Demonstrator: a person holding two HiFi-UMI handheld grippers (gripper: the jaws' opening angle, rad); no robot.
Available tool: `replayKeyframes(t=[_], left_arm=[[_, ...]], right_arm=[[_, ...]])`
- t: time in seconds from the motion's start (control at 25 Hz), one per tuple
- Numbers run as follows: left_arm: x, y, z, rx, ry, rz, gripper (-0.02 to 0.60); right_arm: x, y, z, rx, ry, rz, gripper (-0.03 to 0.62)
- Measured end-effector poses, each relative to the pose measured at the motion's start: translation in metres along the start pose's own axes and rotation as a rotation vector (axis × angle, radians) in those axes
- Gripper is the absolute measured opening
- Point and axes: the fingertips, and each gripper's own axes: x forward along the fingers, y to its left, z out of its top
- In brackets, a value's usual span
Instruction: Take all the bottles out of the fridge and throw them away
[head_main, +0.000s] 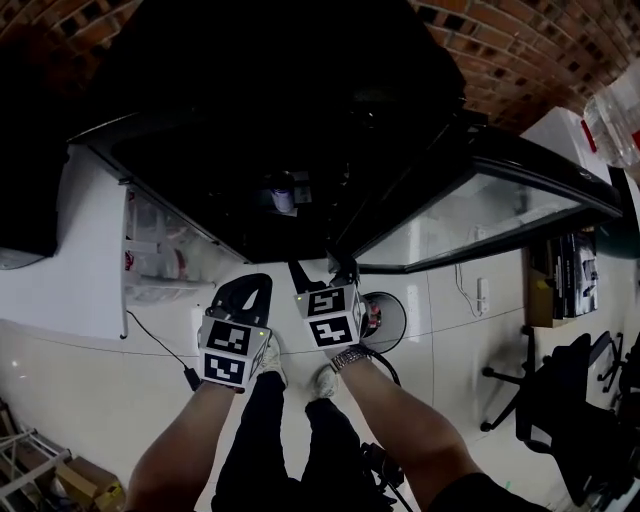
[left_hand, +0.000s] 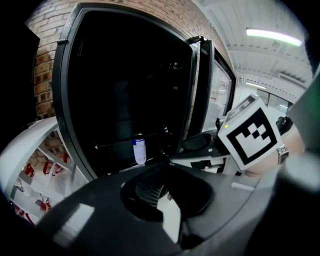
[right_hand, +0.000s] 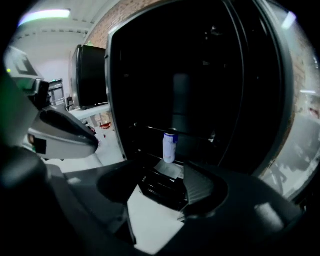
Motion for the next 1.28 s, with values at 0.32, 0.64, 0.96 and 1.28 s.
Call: replayKeyframes(t=[0.32,0.64,0.96,1.28], left_arm=[[0.032,0.044,0.001,-0.003,0.016,-0.035,0.003],[0.058,0.065,0.009,0.009,0.024,-0.069,0.003],[0.072,0.082,0.001,0.009,0.045,-0.072,0.003],[0.08,0.089,0.001,0.012,0.045,-0.08,0.003]], right_arm=[[0.078,-0.005,0.011,0.014,0.045,-0.022,0.273],[0.133,-0.016,0.014,0.034,0.076,-0.043,0.273],[0.169,-0.031,0.015,0.037,0.088,-0.054,0.275],[0.191,-0.031,0.021,0.038,0.075,-0.043,0.278]])
